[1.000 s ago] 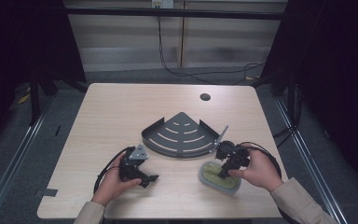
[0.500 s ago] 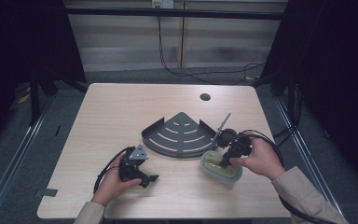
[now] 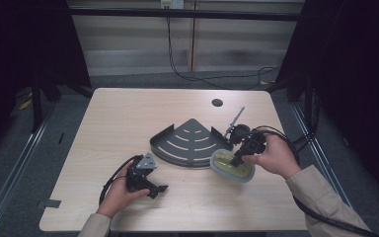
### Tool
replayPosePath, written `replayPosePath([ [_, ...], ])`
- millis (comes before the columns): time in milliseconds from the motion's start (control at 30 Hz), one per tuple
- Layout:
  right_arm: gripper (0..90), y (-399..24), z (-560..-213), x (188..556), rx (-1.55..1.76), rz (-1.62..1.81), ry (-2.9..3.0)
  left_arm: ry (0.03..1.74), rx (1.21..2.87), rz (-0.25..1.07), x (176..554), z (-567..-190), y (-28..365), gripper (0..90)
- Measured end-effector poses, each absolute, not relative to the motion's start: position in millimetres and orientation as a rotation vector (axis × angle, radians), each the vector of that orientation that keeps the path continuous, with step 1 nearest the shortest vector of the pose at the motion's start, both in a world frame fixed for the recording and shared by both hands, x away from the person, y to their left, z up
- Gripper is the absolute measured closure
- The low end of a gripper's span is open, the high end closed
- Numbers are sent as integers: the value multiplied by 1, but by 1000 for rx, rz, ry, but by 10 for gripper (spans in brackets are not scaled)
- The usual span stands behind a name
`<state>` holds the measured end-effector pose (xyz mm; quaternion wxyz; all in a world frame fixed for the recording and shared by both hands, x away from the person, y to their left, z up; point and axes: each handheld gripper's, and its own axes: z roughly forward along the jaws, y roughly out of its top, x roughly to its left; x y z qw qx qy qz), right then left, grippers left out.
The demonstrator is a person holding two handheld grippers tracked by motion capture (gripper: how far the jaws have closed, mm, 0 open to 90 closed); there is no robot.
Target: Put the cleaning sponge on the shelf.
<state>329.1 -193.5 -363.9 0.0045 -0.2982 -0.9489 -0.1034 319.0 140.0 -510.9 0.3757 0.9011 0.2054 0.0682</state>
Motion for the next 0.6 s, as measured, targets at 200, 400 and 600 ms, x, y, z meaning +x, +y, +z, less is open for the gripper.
replayPosePath([
  [200, 711, -190, -357, 335, -931, -334, -2991, 529, 2305, 174, 319, -511, 140, 0],
  [400, 711, -188, -353, 344, -949, -350, -2998, 529, 2304, 174, 319, -511, 140, 0],
  [600, 712, -188, -351, 355, -986, -364, -2987, 530, 2306, 176, 319, -511, 140, 0],
])
